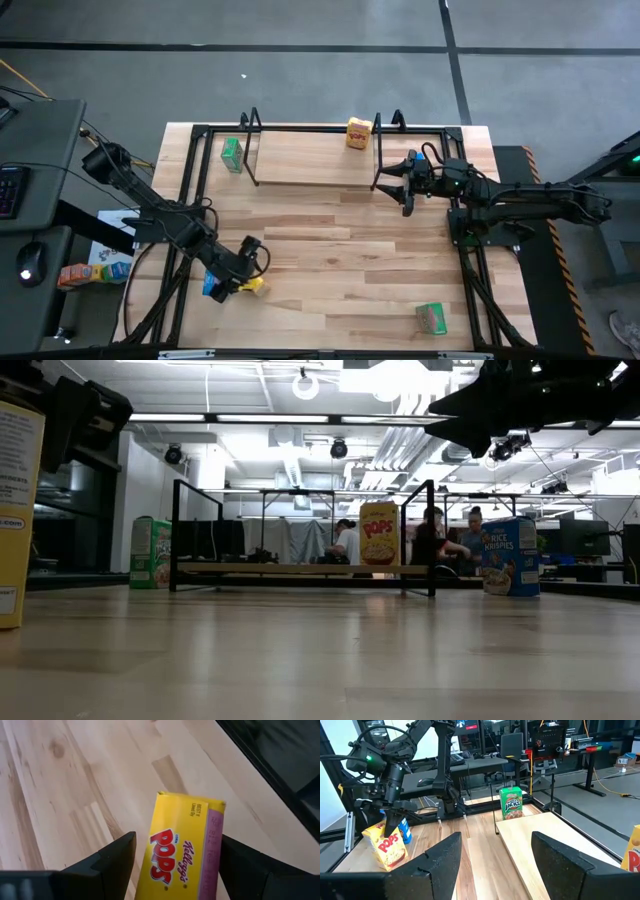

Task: Stack cereal on shelf
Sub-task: Put the yellow cereal box on the shelf aligned with the other yellow cereal box

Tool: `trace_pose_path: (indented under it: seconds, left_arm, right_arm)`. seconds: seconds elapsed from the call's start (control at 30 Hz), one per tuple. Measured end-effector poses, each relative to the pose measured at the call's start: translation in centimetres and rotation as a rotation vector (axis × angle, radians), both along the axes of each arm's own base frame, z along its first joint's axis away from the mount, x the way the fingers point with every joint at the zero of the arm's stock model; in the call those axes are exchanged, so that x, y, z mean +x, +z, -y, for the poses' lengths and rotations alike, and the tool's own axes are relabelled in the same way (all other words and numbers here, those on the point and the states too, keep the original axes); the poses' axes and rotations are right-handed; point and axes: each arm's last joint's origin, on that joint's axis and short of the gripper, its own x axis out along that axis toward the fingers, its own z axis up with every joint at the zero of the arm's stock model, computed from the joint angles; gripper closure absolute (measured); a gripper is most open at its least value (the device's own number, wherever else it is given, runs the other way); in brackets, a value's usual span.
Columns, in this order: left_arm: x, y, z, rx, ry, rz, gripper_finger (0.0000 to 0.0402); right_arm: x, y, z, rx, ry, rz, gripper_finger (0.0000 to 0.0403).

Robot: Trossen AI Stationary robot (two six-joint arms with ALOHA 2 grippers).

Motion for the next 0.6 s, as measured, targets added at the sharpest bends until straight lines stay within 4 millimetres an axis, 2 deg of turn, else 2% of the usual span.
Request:
trace_pose_path:
  seconds: [0.6]
  left_arm:
    - [0.03, 0.12, 0.03, -0.067, 0.078, -0.022, 0.0151]
  right_arm:
    - [0.0, 0.0, 0.0, 0.0, 0.0, 0.0, 0.0169]
